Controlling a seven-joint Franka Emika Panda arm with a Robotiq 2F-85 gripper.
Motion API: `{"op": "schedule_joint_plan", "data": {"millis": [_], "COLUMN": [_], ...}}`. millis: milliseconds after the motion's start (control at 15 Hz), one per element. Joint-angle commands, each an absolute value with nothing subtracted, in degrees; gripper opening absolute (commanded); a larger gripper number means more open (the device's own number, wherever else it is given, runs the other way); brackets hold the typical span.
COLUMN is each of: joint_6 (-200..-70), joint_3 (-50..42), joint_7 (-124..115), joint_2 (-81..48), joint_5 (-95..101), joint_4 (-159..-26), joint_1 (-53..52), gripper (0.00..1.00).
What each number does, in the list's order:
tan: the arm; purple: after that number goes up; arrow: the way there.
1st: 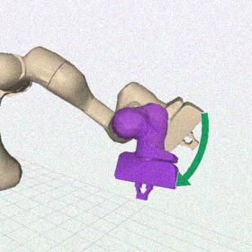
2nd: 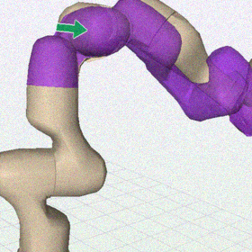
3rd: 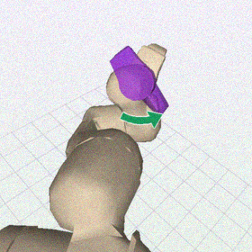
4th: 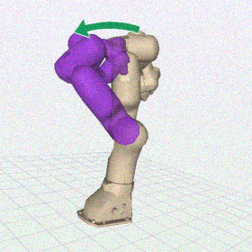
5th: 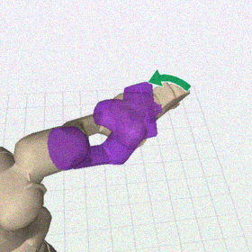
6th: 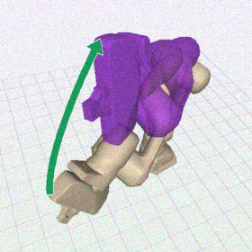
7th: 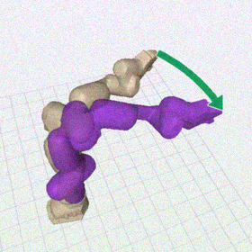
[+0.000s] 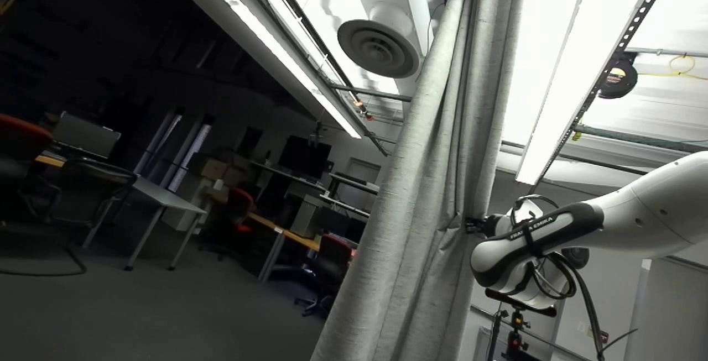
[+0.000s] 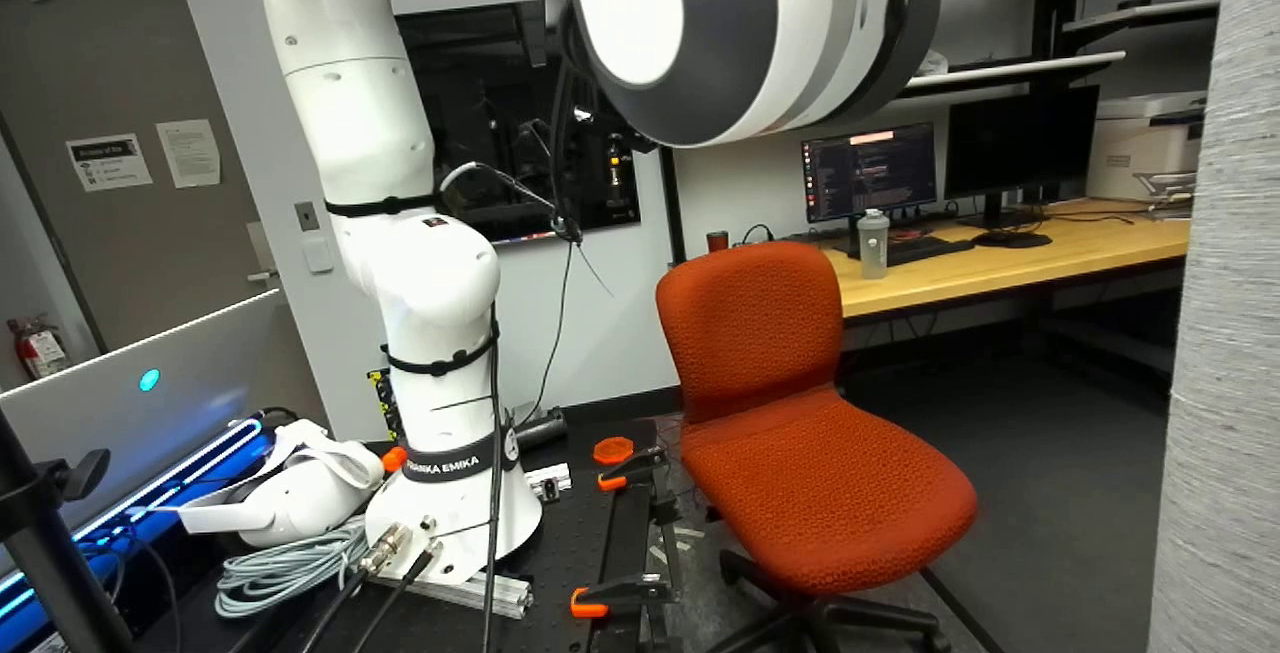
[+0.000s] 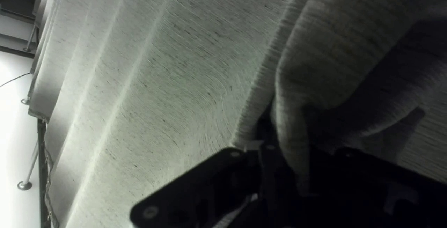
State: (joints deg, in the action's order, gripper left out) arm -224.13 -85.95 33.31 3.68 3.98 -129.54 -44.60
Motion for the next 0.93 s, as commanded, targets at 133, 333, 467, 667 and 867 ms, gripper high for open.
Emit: {"op": "schedule_joint_plan", "data": {"millis": [133,333,467,667,867], "joint_6": [-225.25,-224.58,-223.78,-222.43,-221.05], "joint_3": [-85.85,-78.52,-75.32,-71.87,-68.86], "joint_7": [30.68,24.85,22.16,19.47,17.40], "joint_2": [-0.44,-6.30,-9.62,-13.32,-17.02], "joint_5": [-4.60,-9.45,-13.17,-18.72,-23.83], "joint_4": [-130.94,-130.01,-129.01,-127.30,-124.99], "joint_1": [-48.68,-42.51,-40.64,-40.41,-39.88], "gripper": [0.01,0.01,0.01,0.01,0.01]}}
